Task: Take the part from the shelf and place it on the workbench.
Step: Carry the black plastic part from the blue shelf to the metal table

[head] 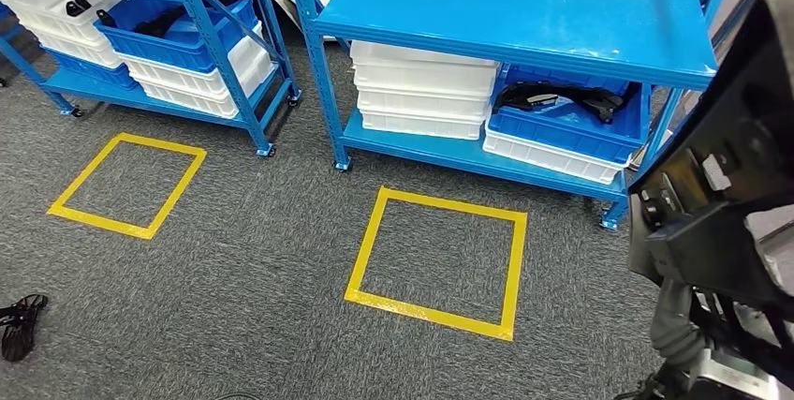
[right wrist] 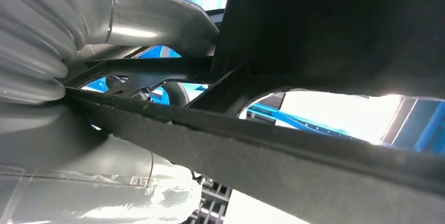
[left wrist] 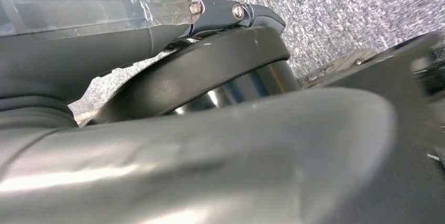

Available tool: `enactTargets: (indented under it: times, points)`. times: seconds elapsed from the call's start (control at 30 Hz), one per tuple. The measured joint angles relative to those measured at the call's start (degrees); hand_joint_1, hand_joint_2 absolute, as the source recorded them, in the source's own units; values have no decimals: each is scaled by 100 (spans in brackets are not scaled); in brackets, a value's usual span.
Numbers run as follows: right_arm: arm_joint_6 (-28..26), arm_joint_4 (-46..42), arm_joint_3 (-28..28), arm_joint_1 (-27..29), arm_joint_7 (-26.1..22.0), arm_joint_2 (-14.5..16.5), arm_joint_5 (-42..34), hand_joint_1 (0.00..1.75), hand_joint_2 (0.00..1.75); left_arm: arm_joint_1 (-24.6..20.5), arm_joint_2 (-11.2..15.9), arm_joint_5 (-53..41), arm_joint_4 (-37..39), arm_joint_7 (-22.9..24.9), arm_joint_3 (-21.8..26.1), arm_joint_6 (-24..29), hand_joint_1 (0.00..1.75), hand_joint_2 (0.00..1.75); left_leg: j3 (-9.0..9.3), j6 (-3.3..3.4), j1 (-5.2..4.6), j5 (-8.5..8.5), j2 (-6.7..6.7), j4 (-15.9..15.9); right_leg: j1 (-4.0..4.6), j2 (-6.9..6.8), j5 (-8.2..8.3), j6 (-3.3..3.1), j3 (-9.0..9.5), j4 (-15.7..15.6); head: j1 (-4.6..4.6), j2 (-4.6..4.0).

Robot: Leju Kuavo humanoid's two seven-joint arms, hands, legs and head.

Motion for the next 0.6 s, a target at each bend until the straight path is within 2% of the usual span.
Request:
enactTargets:
  times: [0.03,0.07,0.2,0.47,0.6]
  points:
    - [0,0,-1,-1,0,0,4,175,175,3,-1,-10,0,4,-1,-1,175,131,135,23,-4,95,-2,-318,7,6,-2,22,-16,18,0,0]
    - [0,0,-2,-2,1,0,10,175,175,3,-4,-27,-1,4,-2,0,175,175,196,37,-6,127,-5,-506,21,10,-18,35,-40,41,4,0]
    - [-1,0,-27,7,0,0,34,175,175,-25,-7,-143,7,5,-7,-2,175,175,190,54,-22,107,-25,-600,27,8,-30,11,-73,49,15,0]
    - [0,1,-92,-14,-17,0,-50,175,175,-103,15,-193,68,26,-58,35,175,175,191,112,-60,97,-28,-596,-7,10,-3,95,-51,1,14,0]
    - [2,11,-92,-86,-17,0,-103,175,175,-135,15,-83,68,144,-58,57,175,175,198,120,-69,92,-27,-597,-16,9,-8,110,-47,-1,14,0]
